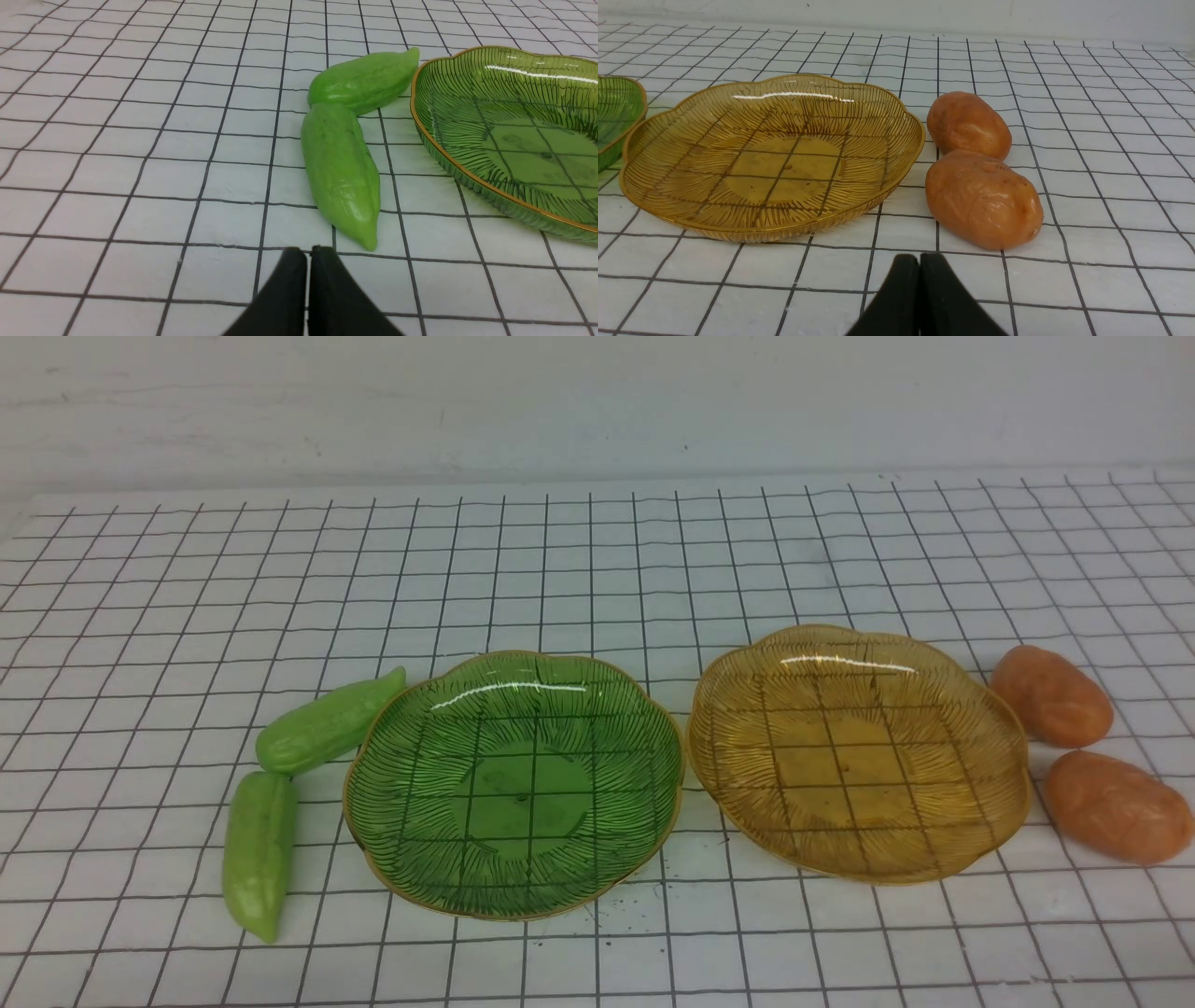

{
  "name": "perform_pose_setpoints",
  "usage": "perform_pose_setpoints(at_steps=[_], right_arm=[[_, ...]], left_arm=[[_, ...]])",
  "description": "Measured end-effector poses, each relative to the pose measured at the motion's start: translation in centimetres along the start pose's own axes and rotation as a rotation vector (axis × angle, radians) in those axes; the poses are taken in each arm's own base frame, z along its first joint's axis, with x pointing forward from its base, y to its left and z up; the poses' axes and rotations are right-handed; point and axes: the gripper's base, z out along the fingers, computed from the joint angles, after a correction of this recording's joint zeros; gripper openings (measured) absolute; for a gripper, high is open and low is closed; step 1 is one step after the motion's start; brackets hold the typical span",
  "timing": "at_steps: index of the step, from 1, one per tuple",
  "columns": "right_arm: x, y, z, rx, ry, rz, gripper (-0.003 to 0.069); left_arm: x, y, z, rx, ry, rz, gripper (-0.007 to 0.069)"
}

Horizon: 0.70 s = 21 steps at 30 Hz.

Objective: Put different types of vegetables on the plate.
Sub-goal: 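Put the potato onto the plate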

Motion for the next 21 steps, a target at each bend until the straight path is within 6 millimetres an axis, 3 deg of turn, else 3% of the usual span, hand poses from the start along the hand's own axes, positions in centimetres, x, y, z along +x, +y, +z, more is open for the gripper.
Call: perform_pose_setpoints(at_steps=[13, 16, 19, 20, 21], right_arm=[[0.0, -0.1, 0.0, 0.008, -0.006, -0.028, -0.0015], [-0.1, 0.0, 0.0, 0.004, -0.011, -0.003, -0.0015], [-0.1, 0.3, 0.0, -0.031, -0.027, 0.190, -0.0015], [-0.2, 0.4, 0.0, -0.054, -0.035, 0.318, -0.0015], [-0.3, 0.7, 0.1, -0.093, -0.033, 0.540, -0.0015]], left_arm=[[0.0, 0.0, 0.0, 0.000, -0.003, 0.000, -0.0006], [0.0, -0.2, 0.0, 0.022, -0.001, -0.082, -0.0006], [-0.1, -0.7, 0.0, 0.079, 0.006, -0.304, -0.0006], [-0.1, -0.9, 0.0, 0.103, 0.011, -0.401, -0.0006], [-0.2, -1.4, -0.1, 0.155, 0.024, -0.602, -0.0006]])
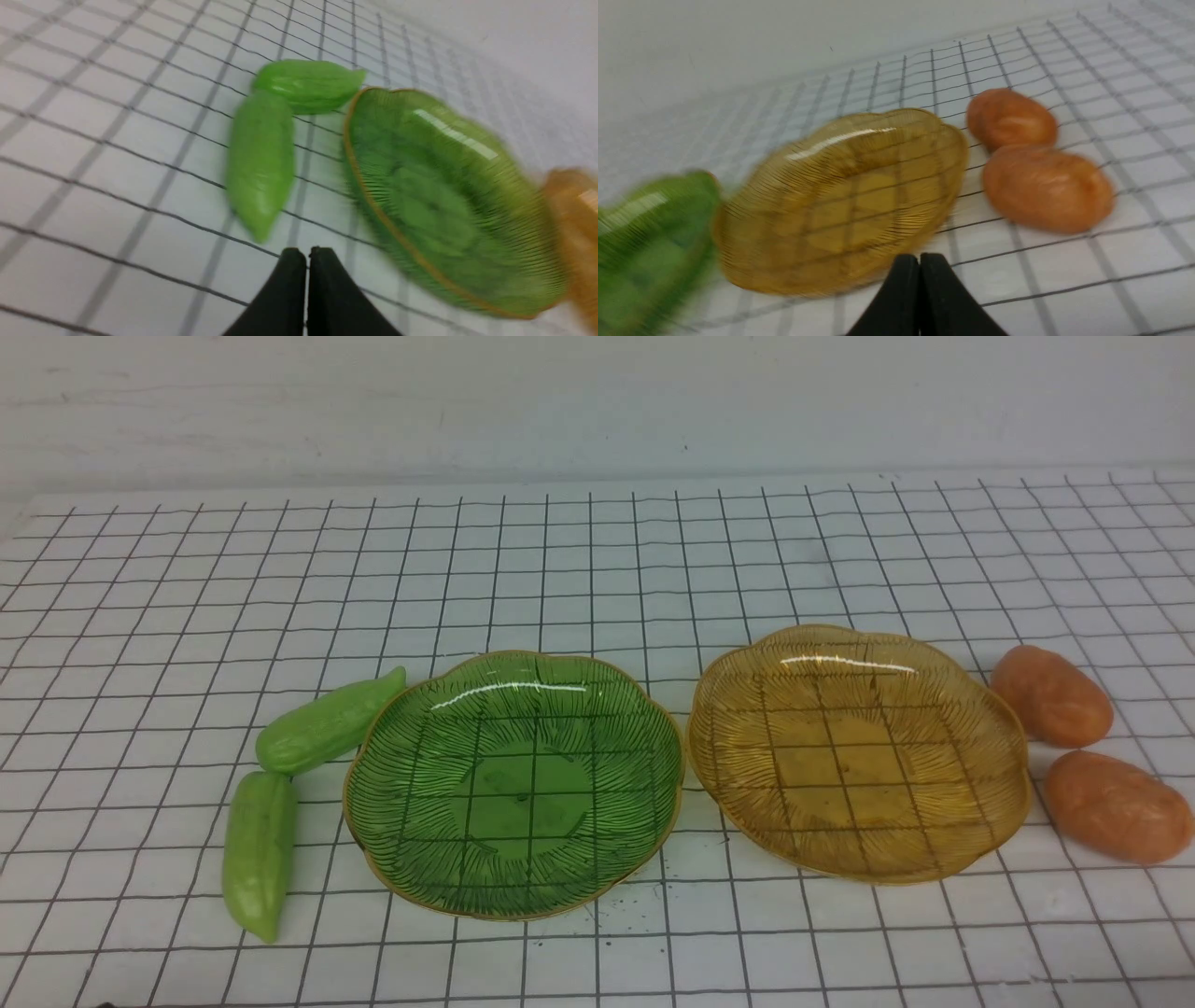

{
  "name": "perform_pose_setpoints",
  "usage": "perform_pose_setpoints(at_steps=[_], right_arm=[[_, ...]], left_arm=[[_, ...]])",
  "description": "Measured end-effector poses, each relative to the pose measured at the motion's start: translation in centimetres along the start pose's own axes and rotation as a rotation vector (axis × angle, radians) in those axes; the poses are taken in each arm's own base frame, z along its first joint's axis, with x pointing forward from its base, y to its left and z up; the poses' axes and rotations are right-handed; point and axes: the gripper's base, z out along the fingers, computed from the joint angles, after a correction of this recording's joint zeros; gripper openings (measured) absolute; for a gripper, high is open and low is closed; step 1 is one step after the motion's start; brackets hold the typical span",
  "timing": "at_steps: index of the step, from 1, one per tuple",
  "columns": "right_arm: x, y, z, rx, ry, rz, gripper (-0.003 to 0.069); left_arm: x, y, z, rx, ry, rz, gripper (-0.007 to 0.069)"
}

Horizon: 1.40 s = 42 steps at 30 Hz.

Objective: Put different types of vegetables on the plate.
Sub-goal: 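Put the potato onto the plate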

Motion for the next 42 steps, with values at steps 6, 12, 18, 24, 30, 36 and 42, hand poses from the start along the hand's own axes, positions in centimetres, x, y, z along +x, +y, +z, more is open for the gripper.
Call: perform_pose_setpoints(at_steps=[6, 12, 18, 24, 30, 36, 42], right_arm=[[-0.2, 0.7, 0.0, -0.078, -0.007, 0.451, -0.0015], [-1.0, 0.6, -0.1, -0.097, -0.095, 0.473, -0.0015], [-2.9, 0.4, -0.5, -0.106, -0.312, 0.347, -0.0015], [-6.0, 1.9, 0.4, -0.032, -0.292, 0.113, -0.0014], [-9.7, 5.3, 3.8, -0.023, 0.043, -0.137, -0.0011], [-10.3, 6.8, 7.4, -0.033, 0.434, -0.207, -0.0010], [-11.1, 6.2, 12.4, 0.100, 0.670, -0.252, 0.0000]], left_arm=[[-0.2, -1.2, -0.1, 0.129, 0.003, -0.404, -0.0006], [-0.6, -1.3, -0.1, 0.161, -0.032, -0.460, -0.0006], [-2.4, -4.3, -1.8, 0.249, 0.004, -0.295, -0.0006], [-4.7, -7.9, -2.3, 0.244, 0.194, -0.084, -0.0006], [-6.2, -9.4, 0.3, 0.109, 0.577, 0.168, -0.0006], [-6.6, -8.6, 2.9, -0.006, 0.817, 0.274, -0.0006], [-6.5, -7.3, 5.3, -0.093, 0.889, 0.297, -0.0006]])
